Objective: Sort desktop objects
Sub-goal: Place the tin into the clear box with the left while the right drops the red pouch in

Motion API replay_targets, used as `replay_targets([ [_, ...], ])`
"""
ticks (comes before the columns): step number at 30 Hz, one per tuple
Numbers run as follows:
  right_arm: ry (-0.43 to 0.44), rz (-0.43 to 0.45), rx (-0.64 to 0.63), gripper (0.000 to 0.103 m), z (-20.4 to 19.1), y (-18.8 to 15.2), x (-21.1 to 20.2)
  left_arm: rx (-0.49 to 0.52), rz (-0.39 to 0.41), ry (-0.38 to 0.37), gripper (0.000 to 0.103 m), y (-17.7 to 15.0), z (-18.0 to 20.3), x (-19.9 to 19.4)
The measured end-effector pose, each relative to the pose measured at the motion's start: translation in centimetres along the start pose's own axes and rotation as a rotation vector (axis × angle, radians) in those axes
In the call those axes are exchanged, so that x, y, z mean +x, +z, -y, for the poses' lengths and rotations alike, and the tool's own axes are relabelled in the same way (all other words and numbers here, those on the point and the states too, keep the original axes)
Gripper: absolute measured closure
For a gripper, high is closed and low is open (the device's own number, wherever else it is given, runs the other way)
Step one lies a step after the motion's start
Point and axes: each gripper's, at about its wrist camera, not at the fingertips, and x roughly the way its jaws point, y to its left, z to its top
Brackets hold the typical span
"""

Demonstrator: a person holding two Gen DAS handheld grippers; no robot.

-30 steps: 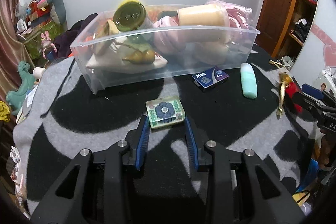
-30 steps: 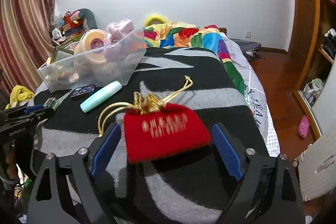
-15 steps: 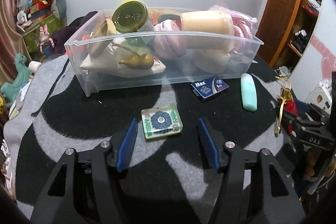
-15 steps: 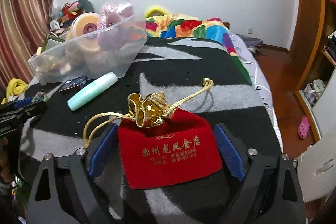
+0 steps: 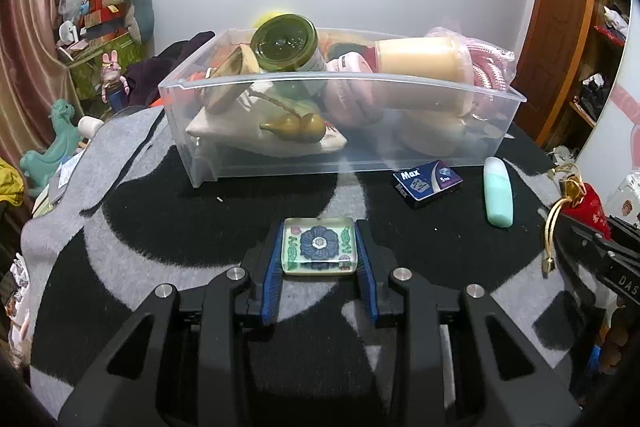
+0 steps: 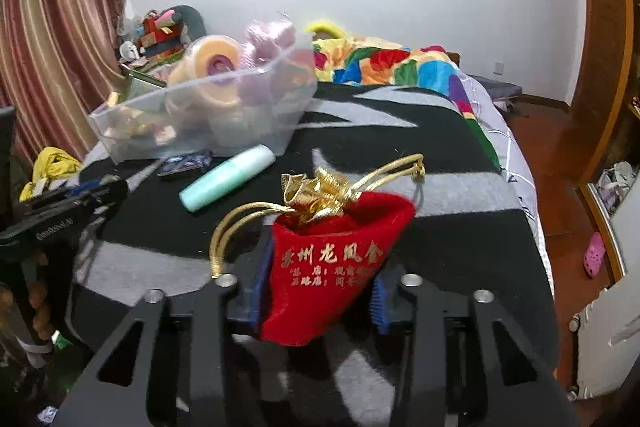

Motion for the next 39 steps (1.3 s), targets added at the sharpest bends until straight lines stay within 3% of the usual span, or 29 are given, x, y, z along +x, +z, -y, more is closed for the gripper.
replay_targets([
  [9, 0.047, 0.071, -0.016, 0.071, -1.2, 1.1, -2.4, -0.005, 0.036, 0.004, 0.07, -0.8, -0.2, -1.7],
  [22, 0.086, 0.147, -0.069, 0.071, -3.5, 5.7, -3.7, -0.053, 0.108, -0.013, 0.07, 1.5, -3.2, -4.6],
  [27, 0.078, 0.174, -0.117, 0.071, -4.7, 7.3, -3.4, -0.053, 0.112, -0.039, 0.07, 3.2, -4.6, -5.0],
  [39, 0.111, 0.18, -0.163, 0.071, -6.2, 11.4, -0.7, -0.041, 0.2, -0.007, 0.07, 8.6, -6.8, -4.8],
])
